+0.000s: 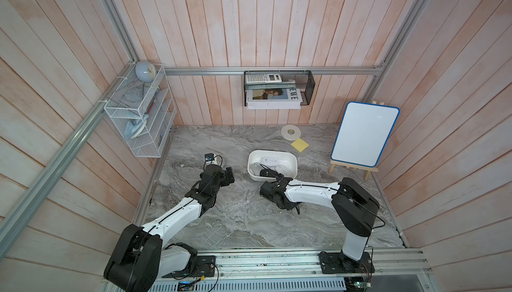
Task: Take out the mouse from the storage box
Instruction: Place the mouse at the center of the board.
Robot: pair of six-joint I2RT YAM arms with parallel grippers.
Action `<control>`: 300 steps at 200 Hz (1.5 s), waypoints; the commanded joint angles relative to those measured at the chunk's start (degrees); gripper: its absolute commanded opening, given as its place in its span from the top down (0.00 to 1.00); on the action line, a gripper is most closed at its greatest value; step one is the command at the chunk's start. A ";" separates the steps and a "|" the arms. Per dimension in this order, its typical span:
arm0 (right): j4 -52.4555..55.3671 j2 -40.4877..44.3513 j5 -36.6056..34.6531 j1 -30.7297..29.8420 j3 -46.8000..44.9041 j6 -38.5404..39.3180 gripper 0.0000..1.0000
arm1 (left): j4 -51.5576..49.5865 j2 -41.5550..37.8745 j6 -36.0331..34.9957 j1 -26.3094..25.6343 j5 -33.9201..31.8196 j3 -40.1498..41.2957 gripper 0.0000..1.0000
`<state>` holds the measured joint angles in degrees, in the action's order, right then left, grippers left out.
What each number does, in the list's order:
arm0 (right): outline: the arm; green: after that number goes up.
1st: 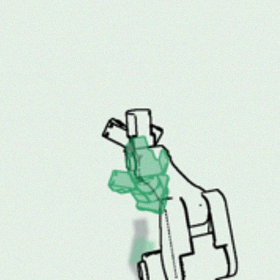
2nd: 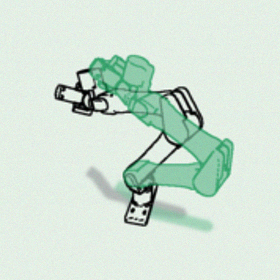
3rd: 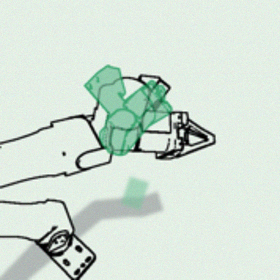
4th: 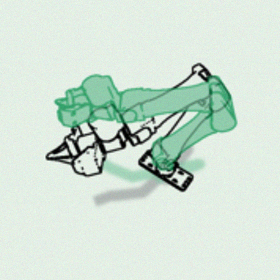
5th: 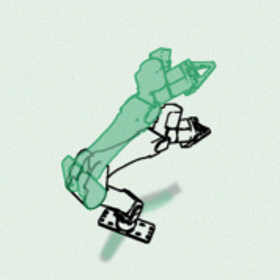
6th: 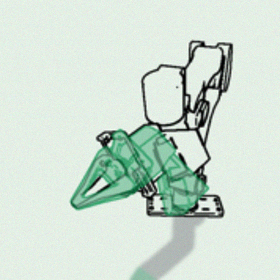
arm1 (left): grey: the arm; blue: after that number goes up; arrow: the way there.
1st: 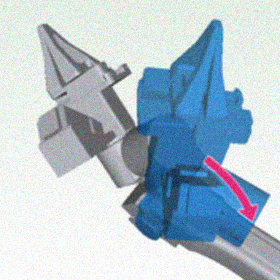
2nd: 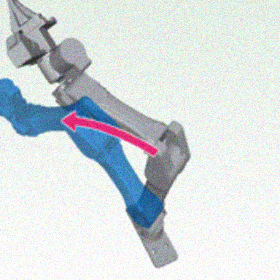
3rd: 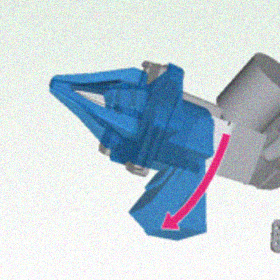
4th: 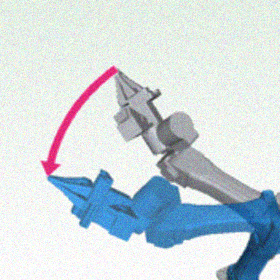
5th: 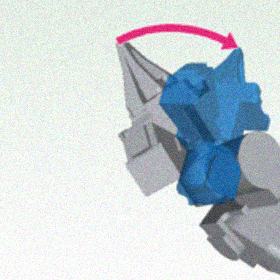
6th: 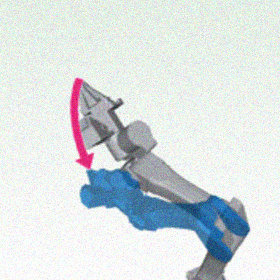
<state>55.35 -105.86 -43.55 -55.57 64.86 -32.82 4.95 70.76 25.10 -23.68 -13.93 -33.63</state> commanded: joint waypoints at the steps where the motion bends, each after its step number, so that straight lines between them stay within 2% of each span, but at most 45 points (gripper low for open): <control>1: -1.02 -1.44 -0.40 0.00 0.40 -1.04 0.80 | 0.72 -0.12 -0.23 -0.22 -0.17 0.67 0.04; 35: -1.52 -2.88 0.13 -0.06 1.00 -0.93 0.73 | 1.05 -1.14 -0.03 -0.22 -1.29 1.52 0.04; 53: -1.24 -3.71 -0.38 -0.06 1.34 -1.58 0.66 | 1.72 -2.29 0.13 -0.22 -1.88 2.38 0.04; 103: -1.48 -6.08 -0.73 -0.37 1.93 -3.13 0.63 | 1.73 -4.57 -0.21 -0.22 -2.77 3.02 0.04; 133: -1.16 -6.72 -1.58 -0.58 2.54 -3.74 0.55 | 1.64 -4.56 -0.35 -0.22 -2.63 2.93 0.04; 208: -3.62 -3.46 2.98 -1.47 2.06 -2.30 0.36 | 1.12 -4.14 -0.54 -0.18 -2.37 2.34 0.04; 300: -6.29 3.36 9.29 -1.47 0.48 -0.46 0.21 | -0.18 -2.83 -0.33 -0.22 -1.03 1.20 0.04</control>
<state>49.50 -105.54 -36.36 -56.75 66.22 -33.93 5.34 67.44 25.10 -23.68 -15.40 -31.33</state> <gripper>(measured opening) 0.774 0.960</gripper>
